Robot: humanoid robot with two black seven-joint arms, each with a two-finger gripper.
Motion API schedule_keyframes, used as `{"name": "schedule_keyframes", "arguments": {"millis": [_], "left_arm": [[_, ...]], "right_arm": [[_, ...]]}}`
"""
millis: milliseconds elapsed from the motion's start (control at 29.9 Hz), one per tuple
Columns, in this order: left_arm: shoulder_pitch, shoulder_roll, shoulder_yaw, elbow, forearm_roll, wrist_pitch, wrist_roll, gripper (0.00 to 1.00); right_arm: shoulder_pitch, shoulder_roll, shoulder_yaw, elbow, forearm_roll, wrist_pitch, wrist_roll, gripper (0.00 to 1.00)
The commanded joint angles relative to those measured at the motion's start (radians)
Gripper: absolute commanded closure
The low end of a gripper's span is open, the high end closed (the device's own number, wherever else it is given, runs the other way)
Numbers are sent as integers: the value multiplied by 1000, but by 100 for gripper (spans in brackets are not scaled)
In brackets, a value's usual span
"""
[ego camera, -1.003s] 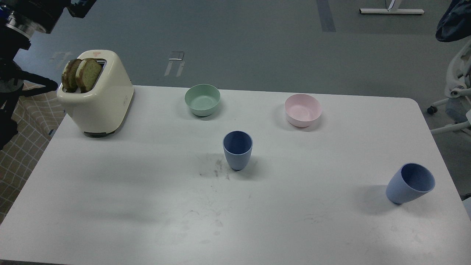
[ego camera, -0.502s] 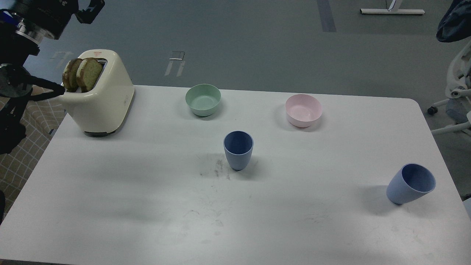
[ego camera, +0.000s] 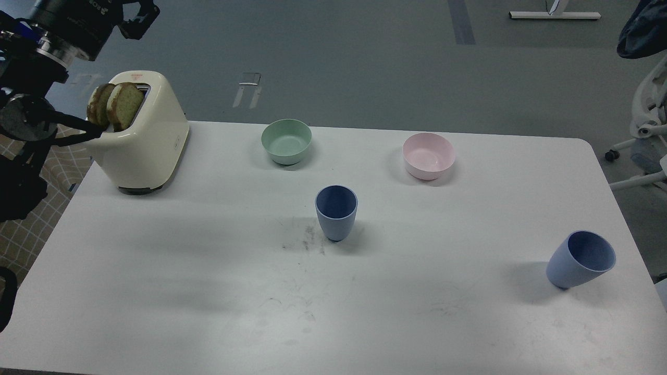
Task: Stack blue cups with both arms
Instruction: 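Release the cup and retract the left arm up and away, then reach the right gripper to the other blue cup and grasp it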
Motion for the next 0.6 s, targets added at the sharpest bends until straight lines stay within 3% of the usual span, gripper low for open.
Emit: {"name": "schedule_keyframes", "arguments": {"millis": [0, 167, 334, 569], "left_arm": [[-1, -27, 4, -3, 6, 0, 0, 2], [-1, -54, -2, -6, 6, 0, 2, 2], [-1, -56, 1, -6, 8, 0, 2, 2], [-1, -50, 7, -6, 8, 0, 2, 2]], "right_arm": [[-22, 5, -14, 22, -54, 0, 0, 0], [-66, 16, -57, 31, -59, 0, -11, 0], [-71, 105, -122, 40, -67, 0, -27, 0], [-181, 159, -129, 177, -64, 0, -43, 0]]}}
